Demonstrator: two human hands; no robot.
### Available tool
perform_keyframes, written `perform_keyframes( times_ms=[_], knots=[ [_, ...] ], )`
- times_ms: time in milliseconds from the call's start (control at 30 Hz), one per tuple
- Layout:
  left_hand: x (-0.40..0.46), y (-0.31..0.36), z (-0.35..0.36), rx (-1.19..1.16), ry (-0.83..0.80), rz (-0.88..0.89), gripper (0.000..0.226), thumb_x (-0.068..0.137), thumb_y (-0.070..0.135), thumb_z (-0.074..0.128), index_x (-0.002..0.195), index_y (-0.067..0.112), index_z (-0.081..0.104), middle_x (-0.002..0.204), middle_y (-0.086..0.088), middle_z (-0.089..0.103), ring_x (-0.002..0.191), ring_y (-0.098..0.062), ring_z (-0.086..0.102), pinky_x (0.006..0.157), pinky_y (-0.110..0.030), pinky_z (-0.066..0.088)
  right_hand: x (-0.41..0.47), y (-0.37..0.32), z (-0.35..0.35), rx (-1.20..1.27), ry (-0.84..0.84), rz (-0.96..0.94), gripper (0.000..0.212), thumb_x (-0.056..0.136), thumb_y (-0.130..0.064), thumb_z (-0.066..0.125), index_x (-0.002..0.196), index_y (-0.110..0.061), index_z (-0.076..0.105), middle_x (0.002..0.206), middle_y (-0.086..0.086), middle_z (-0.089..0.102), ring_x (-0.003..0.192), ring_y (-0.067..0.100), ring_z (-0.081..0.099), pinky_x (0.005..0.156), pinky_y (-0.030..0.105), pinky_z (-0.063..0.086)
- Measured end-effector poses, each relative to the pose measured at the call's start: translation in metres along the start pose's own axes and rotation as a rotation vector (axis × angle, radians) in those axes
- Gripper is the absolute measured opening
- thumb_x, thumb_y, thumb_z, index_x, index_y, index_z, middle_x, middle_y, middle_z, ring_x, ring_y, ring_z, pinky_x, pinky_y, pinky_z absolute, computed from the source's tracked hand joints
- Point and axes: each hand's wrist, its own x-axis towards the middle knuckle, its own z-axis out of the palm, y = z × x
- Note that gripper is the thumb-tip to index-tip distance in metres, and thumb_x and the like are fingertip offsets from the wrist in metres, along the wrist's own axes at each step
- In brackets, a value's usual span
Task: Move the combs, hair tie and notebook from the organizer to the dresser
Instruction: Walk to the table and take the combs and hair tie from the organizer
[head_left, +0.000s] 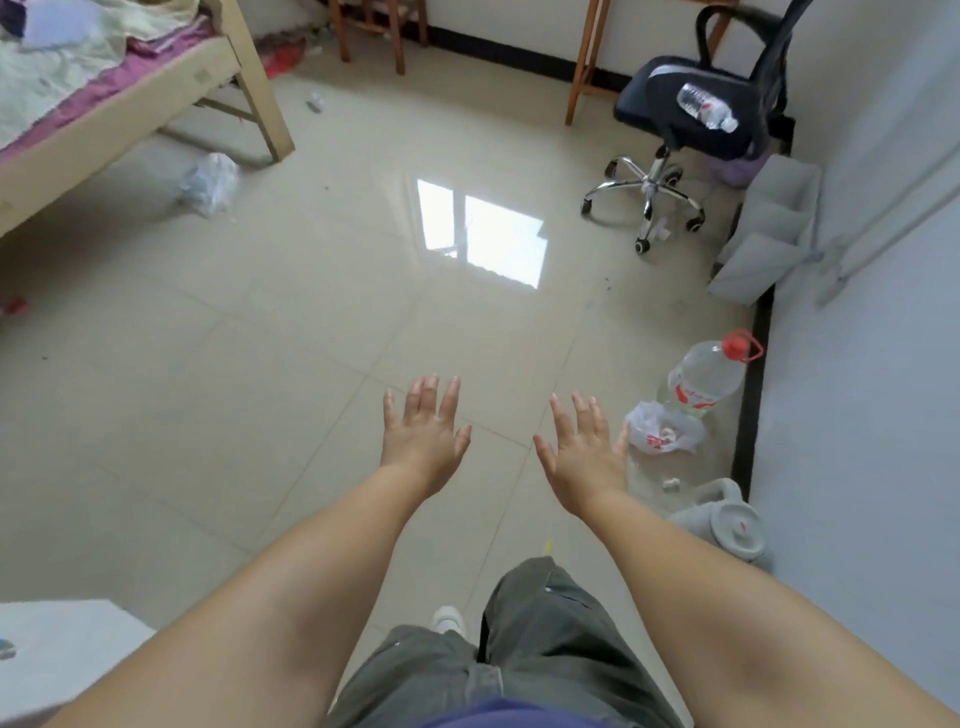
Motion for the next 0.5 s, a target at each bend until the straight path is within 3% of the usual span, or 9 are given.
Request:
perform_keyframes(
  times_ms=[200, 500],
  knots=[
    [0.179, 0.022, -0.039, 0.063, 0.013, 0.163, 0.063, 0.095, 0.047, 0.017, 0.147, 0.023, -0.009, 0.159, -0.006, 0.002, 0.146, -0.024, -0.002, 0.115, -0.053, -0.004, 0.165, 0.022, -0.048, 0.021, 0.066, 0.072, 0.059, 0.094, -0.051, 0.017, 0.147, -0.030, 0.001, 0.159, 0.003, 0.004, 0.146, 0.024, -0.001, 0.113, 0.058, -0.002],
    [0.451, 0.072, -0.134, 0.020, 0.040, 0.094, 0.062, 0.095, 0.045, 0.020, 0.148, 0.023, -0.004, 0.158, -0.006, 0.006, 0.146, -0.023, 0.001, 0.116, -0.053, -0.001, 0.436, 0.070, -0.183, -0.011, 0.103, 0.067, 0.059, 0.094, -0.050, 0.017, 0.147, -0.031, 0.001, 0.159, 0.002, 0.002, 0.146, 0.021, -0.004, 0.114, 0.057, -0.003]
  ],
)
